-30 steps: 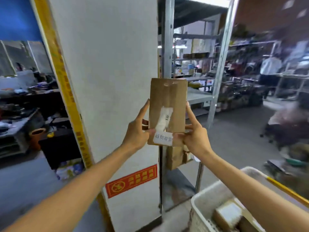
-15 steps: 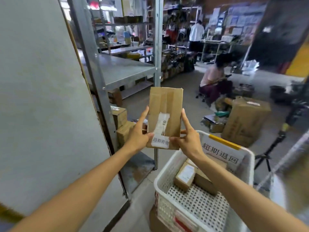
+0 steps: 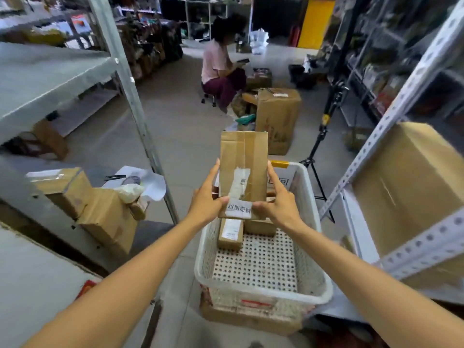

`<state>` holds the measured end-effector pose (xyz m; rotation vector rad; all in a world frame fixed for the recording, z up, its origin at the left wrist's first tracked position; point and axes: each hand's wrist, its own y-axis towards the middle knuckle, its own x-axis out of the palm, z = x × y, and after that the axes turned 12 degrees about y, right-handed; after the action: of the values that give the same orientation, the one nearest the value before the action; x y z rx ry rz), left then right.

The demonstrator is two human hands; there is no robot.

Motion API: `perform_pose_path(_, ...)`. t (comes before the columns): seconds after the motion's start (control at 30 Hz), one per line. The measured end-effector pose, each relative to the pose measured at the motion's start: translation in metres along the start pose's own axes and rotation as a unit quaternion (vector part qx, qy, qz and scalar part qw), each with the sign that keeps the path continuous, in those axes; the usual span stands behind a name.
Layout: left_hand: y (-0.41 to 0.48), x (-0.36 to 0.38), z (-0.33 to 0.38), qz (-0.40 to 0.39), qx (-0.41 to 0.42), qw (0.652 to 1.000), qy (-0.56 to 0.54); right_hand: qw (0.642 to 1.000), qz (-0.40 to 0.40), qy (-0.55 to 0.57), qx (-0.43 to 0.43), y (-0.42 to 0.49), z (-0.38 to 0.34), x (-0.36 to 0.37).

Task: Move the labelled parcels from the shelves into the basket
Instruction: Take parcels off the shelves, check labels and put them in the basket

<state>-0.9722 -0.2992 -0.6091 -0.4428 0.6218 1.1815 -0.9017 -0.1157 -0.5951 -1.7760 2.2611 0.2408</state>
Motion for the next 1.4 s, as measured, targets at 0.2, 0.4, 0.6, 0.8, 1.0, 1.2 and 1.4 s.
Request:
perform_pose_path(0.2,0.043,0.066,-0.007,-0.071,-0.018,0.996,-0.047,0.997,0.034,0.032,0.068,0.023,0.055,-0.026)
perform_pose_path(0.4,0.043,0.126,-0.045,-0.124,-0.071,0.989,-0.037,0.982,-0.013,0.07,0.173,0.035,0.141,-0.02)
perform_pose_path(0.6,0.024,0.183,-0.112,-0.199,-0.178,0.963,-0.024,0.951,-0.067,0.069,0.292,0.027,0.217,0.007)
perform_pose_path(0.8,0.024,0.216,-0.148,-0.264,-0.222,0.939,0.007,0.924,-0.085,0.072,0.367,0.02,0.282,0.031)
perform_pose_path(1.0,0.043,0.23,-0.152,-0.279,-0.251,0.927,-0.01,0.917,-0.097,0.141,0.36,0.026,0.301,0.034)
perform_pose_path(1.2,0.141,0.271,-0.134,-0.3,-0.191,0.934,-0.045,0.953,0.093,0.065,0.281,0.093,0.29,-0.013)
perform_pose_path(1.4,0.209,0.307,-0.124,-0.288,-0.134,0.947,0.039,0.88,0.144,-0.409,0.192,0.195,0.304,-0.045)
